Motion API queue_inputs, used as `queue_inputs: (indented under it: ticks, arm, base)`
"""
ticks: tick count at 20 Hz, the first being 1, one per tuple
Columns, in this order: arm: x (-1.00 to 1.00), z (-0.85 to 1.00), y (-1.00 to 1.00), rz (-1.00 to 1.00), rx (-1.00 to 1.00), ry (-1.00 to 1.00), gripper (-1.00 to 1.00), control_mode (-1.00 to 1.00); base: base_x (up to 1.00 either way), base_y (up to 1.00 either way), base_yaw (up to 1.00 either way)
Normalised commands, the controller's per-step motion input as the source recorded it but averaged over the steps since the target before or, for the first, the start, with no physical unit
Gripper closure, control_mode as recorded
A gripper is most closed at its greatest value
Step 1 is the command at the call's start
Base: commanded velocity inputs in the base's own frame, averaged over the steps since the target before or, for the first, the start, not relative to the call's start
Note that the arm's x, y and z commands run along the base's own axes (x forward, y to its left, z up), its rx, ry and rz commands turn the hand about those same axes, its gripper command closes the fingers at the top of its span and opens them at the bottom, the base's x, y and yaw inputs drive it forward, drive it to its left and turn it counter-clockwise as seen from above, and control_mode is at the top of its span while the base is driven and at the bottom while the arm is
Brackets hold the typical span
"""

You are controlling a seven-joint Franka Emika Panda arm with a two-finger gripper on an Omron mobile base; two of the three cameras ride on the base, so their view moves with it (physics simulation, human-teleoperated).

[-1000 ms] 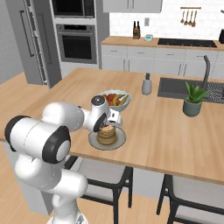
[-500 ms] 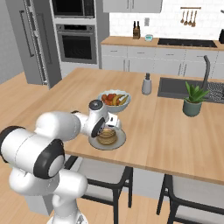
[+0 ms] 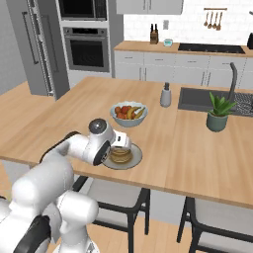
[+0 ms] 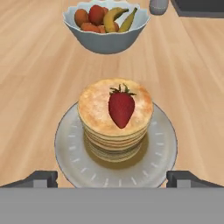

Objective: Take the strawberry from the fridge and place it on top of the pancake, located on the dining counter.

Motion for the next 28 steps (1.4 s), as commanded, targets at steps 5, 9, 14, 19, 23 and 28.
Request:
queue_inputs:
  ticks: [5, 9, 14, 19, 23, 28]
  arm:
    - [-0.51, 0.99, 0.29, 0.03, -0.05, -0.07, -1.00, -1.00]
    - [-0.38, 1.00, 0.00, 0.02, -0.03, 0.00, -1.00, -1.00]
    - [-0.64, 0.94, 0.00, 0.03, -0.01, -0.01, -1.00, -1.00]
    - [-0.98, 0.93, -0.08, 0.06, 0.00, -0.10, -1.00, -1.00]
    - [-1.00, 0.79, -0.08, 0.06, 0.00, -0.18, -1.00, -1.00]
    - [-1.00, 0.84, -0.02, 0.06, 0.00, -0.20, -1.00, -1.00]
  base:
    - [0.00, 0.00, 0.00]
    - [0.00, 0.00, 0.00]
    - [0.00, 0.00, 0.00]
    - [0.00, 0.00, 0.00]
    - [0.00, 0.00, 0.00]
    - [0.00, 0.00, 0.00]
